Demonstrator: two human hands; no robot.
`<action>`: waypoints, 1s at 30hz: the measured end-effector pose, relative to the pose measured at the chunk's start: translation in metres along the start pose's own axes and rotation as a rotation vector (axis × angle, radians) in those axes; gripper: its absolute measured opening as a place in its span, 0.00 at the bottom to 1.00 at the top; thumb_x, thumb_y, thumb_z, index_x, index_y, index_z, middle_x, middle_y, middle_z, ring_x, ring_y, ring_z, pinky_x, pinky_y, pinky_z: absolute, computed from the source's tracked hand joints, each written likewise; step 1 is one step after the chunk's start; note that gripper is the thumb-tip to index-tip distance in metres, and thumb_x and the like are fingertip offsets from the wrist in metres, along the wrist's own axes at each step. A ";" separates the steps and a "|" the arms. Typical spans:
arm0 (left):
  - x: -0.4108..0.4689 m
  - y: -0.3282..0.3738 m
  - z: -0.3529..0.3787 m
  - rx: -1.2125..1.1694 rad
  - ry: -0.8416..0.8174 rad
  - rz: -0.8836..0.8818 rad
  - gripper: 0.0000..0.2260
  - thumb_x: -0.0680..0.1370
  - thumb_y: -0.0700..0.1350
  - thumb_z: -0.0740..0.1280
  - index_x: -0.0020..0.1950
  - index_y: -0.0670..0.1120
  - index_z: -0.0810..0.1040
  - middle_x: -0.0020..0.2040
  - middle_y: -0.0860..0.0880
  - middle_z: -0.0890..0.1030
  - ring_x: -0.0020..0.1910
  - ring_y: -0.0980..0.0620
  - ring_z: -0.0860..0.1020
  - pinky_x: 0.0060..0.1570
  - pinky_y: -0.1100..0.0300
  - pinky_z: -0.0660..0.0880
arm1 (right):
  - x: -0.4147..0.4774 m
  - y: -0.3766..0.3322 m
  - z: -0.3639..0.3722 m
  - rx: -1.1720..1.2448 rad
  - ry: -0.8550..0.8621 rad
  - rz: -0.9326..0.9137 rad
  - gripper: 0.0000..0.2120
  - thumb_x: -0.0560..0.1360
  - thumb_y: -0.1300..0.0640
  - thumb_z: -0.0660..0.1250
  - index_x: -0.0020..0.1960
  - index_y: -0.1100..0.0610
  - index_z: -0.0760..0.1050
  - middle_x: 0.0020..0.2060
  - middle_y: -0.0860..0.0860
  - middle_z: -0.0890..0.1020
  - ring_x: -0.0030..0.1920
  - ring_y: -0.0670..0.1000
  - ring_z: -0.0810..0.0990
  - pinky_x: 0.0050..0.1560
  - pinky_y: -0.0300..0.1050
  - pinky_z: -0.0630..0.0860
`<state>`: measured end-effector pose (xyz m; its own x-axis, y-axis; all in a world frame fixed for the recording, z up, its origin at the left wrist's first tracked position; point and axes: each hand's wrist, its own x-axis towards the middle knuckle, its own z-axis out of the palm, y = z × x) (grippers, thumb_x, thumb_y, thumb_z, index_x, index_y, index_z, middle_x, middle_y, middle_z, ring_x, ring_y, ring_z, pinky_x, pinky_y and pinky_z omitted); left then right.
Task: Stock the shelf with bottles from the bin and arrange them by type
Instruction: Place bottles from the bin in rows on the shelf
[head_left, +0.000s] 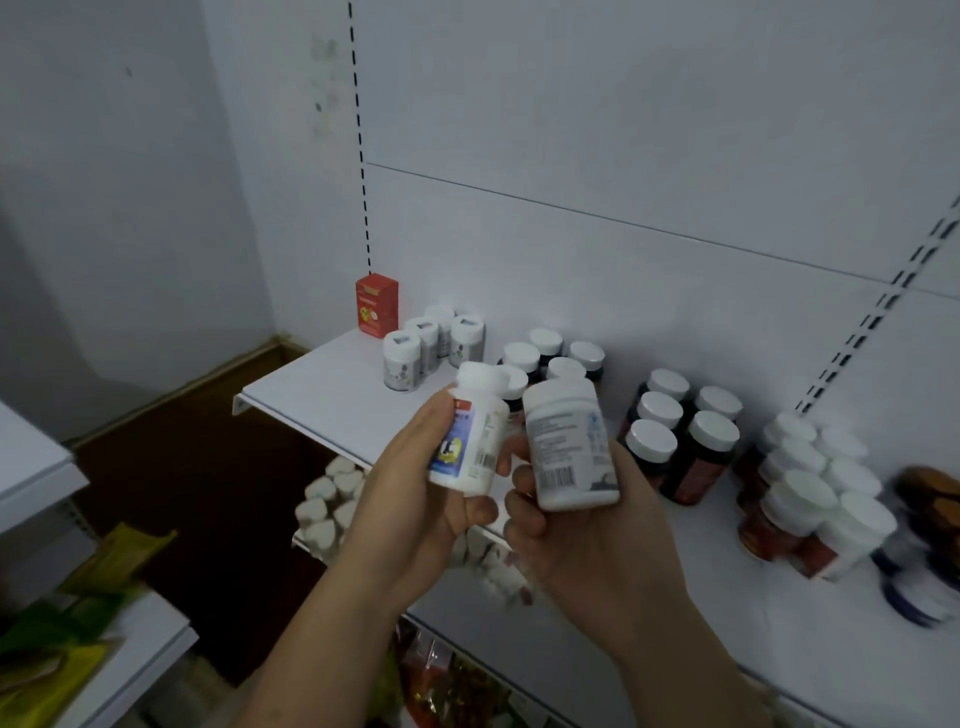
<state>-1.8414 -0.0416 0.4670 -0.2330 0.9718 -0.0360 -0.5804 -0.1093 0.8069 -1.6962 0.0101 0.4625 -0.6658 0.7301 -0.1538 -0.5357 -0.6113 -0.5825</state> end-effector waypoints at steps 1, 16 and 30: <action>0.003 0.001 -0.003 0.029 -0.010 0.014 0.21 0.77 0.56 0.67 0.64 0.45 0.83 0.48 0.42 0.83 0.40 0.50 0.80 0.31 0.59 0.73 | 0.003 0.001 0.001 -0.036 0.031 -0.037 0.25 0.82 0.41 0.60 0.54 0.60 0.85 0.40 0.57 0.79 0.33 0.51 0.74 0.32 0.43 0.73; 0.040 0.016 -0.120 0.457 0.132 0.129 0.27 0.62 0.54 0.83 0.60 0.53 0.83 0.53 0.44 0.87 0.53 0.38 0.85 0.55 0.38 0.83 | 0.073 0.079 -0.005 -0.744 0.224 -0.225 0.26 0.68 0.42 0.77 0.64 0.45 0.80 0.55 0.52 0.87 0.53 0.55 0.86 0.49 0.59 0.83; 0.124 0.025 -0.154 0.607 0.117 0.112 0.16 0.78 0.46 0.75 0.65 0.52 0.79 0.53 0.51 0.86 0.52 0.48 0.86 0.42 0.56 0.85 | 0.247 0.104 0.002 -0.799 0.625 -0.488 0.26 0.79 0.62 0.71 0.72 0.54 0.63 0.64 0.53 0.79 0.61 0.53 0.80 0.59 0.46 0.78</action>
<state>-2.0051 0.0441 0.3923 -0.3708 0.9282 0.0312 -0.0087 -0.0371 0.9993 -1.9171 0.1268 0.3655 0.0212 0.9997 -0.0122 -0.0318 -0.0115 -0.9994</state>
